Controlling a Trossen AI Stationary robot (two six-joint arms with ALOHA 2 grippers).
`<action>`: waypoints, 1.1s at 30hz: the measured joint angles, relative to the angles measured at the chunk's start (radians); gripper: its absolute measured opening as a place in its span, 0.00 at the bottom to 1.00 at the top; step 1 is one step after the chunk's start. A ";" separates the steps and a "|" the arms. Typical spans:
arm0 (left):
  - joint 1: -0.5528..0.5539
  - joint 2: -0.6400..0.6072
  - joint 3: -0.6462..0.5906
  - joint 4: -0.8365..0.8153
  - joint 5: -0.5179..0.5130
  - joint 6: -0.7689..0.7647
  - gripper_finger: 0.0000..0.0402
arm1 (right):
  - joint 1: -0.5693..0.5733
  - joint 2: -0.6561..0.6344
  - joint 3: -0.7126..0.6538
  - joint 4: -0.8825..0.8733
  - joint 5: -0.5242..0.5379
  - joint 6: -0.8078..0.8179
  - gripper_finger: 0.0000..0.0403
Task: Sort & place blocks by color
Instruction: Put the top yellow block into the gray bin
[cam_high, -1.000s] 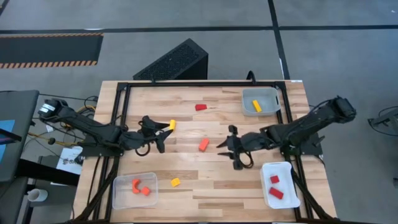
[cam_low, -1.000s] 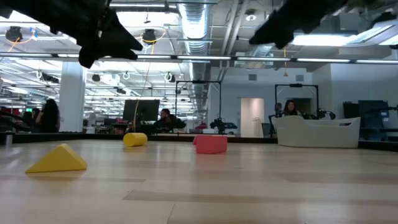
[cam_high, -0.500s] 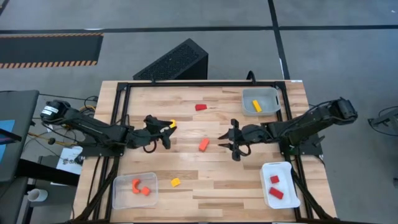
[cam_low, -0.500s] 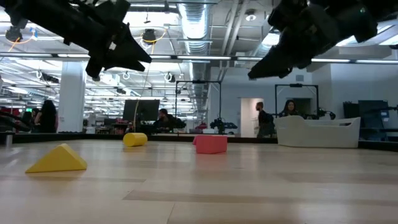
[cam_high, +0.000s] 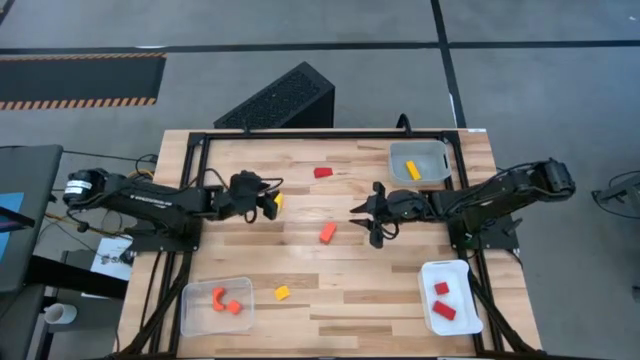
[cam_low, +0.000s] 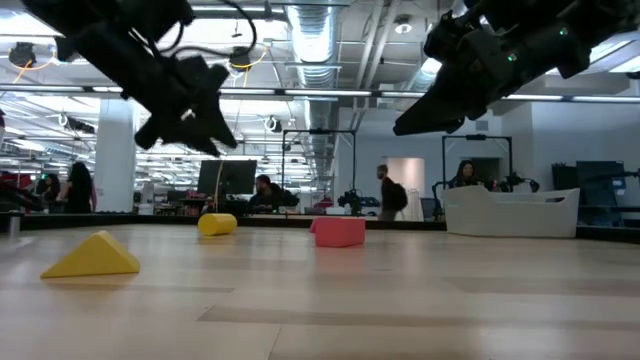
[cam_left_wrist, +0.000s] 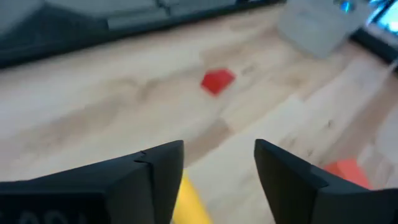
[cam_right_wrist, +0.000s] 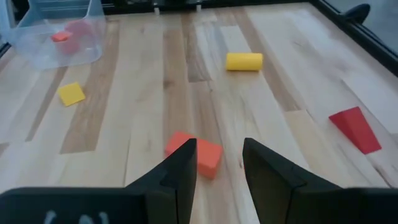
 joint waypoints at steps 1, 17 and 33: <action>0.019 0.008 0.000 -0.010 0.035 -0.001 0.49 | -0.004 0.000 0.000 0.001 -0.011 0.000 0.38; 0.204 0.315 0.093 -0.120 0.393 -0.093 0.74 | -0.026 0.000 0.000 0.015 -0.046 -0.008 0.38; 0.183 0.664 0.457 -0.552 0.407 -0.079 0.47 | -0.024 0.000 0.000 0.015 -0.061 -0.010 0.38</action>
